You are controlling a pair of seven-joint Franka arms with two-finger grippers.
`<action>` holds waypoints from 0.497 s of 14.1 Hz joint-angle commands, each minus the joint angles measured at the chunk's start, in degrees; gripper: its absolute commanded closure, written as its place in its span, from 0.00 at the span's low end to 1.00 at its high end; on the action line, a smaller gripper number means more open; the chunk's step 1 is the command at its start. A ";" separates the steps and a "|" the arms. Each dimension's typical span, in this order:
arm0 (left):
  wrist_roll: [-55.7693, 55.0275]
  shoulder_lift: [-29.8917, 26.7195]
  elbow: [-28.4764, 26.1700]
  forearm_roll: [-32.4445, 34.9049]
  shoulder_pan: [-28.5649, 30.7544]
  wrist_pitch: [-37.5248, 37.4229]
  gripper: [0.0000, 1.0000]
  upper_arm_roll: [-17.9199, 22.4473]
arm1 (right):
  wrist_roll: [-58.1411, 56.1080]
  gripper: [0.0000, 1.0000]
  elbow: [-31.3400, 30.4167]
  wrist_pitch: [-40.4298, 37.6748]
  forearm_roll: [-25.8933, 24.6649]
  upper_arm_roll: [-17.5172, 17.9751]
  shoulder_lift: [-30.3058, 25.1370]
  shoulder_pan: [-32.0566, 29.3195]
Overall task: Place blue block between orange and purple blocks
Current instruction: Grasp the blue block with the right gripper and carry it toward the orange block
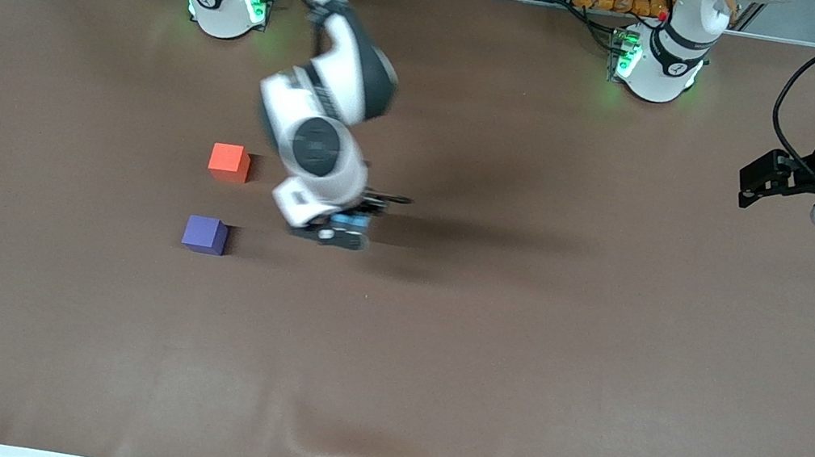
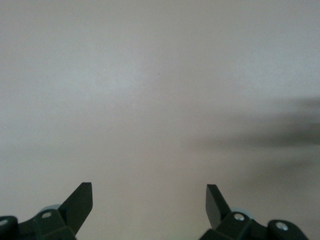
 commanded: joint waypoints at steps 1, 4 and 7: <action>0.23 -0.48 3.01 -1.64 0.21 -2.71 0.00 0.08 | -11.63 1.00 -12.39 -0.17 -0.64 1.22 -10.84 -8.23; 7.32 -0.56 3.72 -1.64 0.30 -6.93 0.00 0.43 | -23.78 1.00 -21.01 1.76 -0.64 1.22 -16.04 -17.03; 9.90 -1.96 3.98 -1.03 0.48 -10.54 0.00 0.87 | -26.54 1.00 -26.91 5.26 -0.64 1.31 -17.63 -20.91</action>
